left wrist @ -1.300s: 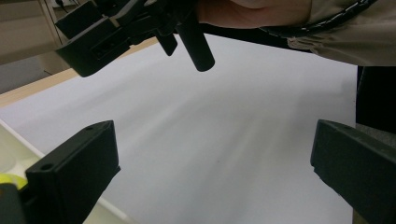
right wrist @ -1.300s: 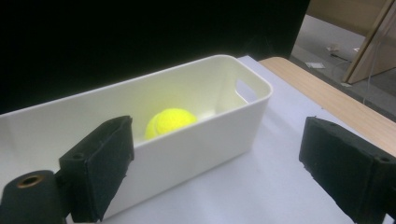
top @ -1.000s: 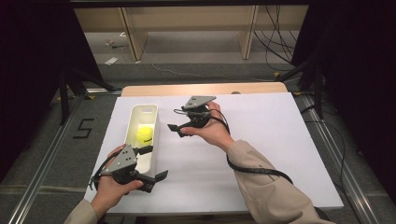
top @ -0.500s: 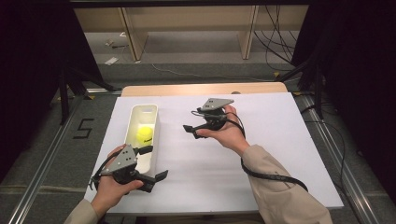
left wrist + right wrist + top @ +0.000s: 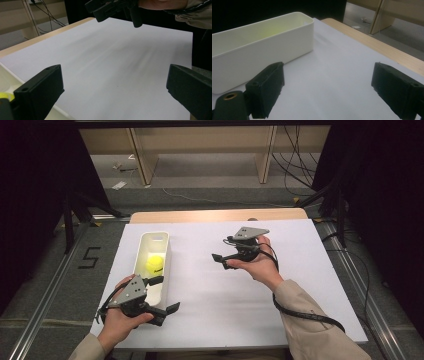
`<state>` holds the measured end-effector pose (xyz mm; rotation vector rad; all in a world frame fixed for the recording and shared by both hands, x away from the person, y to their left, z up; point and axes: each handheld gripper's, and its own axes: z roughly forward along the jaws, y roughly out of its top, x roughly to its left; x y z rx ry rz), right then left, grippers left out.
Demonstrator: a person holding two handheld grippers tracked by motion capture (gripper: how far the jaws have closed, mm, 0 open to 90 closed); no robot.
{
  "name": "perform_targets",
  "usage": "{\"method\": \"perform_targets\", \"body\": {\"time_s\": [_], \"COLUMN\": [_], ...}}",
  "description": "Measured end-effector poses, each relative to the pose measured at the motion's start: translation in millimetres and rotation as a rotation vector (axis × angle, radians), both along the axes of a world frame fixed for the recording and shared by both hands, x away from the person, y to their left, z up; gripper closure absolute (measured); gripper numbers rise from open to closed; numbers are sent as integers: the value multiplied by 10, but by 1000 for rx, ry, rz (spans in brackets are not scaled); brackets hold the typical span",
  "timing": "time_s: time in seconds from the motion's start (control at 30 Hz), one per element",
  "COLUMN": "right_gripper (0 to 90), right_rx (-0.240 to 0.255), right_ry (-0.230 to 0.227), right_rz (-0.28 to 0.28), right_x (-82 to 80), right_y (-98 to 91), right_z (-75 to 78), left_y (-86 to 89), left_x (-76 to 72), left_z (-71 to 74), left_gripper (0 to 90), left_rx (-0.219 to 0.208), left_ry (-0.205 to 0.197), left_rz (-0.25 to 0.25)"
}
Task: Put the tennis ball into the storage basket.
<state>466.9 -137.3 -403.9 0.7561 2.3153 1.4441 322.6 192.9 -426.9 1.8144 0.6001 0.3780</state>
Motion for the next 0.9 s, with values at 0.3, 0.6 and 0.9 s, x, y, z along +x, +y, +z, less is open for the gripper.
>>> {"method": "perform_targets", "body": {"time_s": [0.3,0.6,0.9], "right_gripper": [125,127,129], "right_rx": [-2,3,6], "right_ry": [8,10,14], "right_rz": [-37,-64,-81], "right_x": [-27,-56,-86], "right_y": [-176,-313,-423], "right_z": [-39,-56,-76], "left_y": [0,-4,-4], "left_x": [3,4,4], "left_z": [-2,-4,-5], "left_gripper": [5,6,5], "left_rx": [-1,-1,0], "left_ry": [2,3,3], "left_rz": [0,0,1]}}
